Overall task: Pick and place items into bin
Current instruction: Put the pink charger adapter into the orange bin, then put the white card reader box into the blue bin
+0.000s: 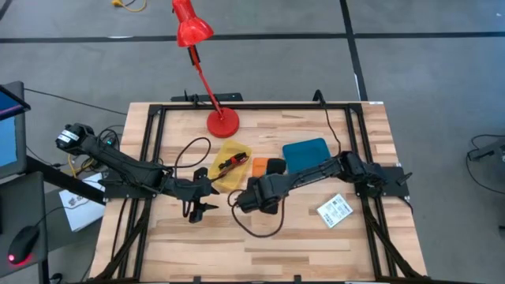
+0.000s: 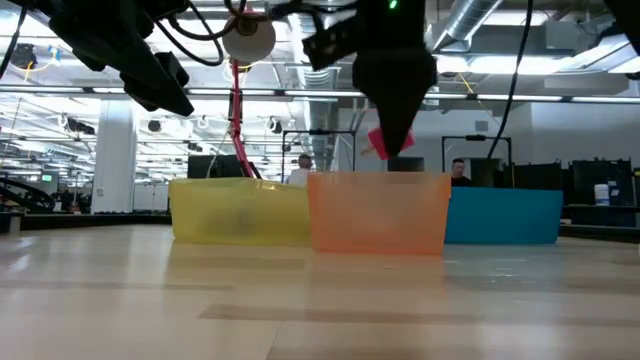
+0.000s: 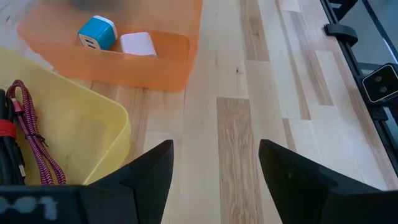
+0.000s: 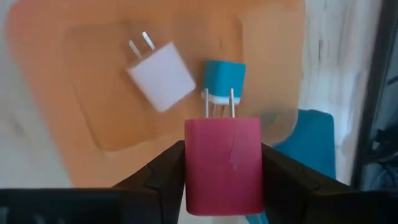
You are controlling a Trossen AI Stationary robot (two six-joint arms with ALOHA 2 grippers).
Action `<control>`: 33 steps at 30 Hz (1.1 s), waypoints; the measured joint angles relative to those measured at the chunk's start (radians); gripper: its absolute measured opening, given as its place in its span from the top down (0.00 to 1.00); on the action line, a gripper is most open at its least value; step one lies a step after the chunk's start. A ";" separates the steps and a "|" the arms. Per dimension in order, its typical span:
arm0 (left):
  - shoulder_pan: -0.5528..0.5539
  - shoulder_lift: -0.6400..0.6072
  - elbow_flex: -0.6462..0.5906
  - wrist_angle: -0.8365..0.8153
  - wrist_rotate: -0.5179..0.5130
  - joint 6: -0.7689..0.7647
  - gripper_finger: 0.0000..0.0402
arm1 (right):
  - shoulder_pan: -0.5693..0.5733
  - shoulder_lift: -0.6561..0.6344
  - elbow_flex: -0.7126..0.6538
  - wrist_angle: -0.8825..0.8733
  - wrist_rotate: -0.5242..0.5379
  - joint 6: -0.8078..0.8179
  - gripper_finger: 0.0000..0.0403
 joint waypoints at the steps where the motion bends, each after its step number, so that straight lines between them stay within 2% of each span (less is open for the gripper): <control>1: 0.000 0.000 0.000 0.000 0.000 0.000 0.44 | -0.006 0.000 -0.013 0.025 -0.010 -0.007 0.61; 6: 0.000 0.000 0.000 -0.001 0.000 0.000 0.44 | -0.035 0.000 -0.071 0.162 -0.129 -0.068 0.64; 13: 0.000 0.000 0.000 -0.001 0.000 0.000 0.44 | -0.055 0.000 -0.102 0.190 -0.132 -0.072 0.52; 16: 0.000 0.000 0.000 -0.001 0.000 0.000 0.44 | -0.060 0.000 -0.102 0.219 -0.132 -0.080 0.50; 21: 0.000 0.000 0.000 -0.001 0.000 0.000 0.44 | -0.068 0.000 -0.102 0.276 -0.167 -0.112 0.52; 33: 0.000 0.000 -0.001 -0.001 -0.002 0.000 0.44 | -0.061 0.000 -0.101 0.264 -0.246 -0.123 0.62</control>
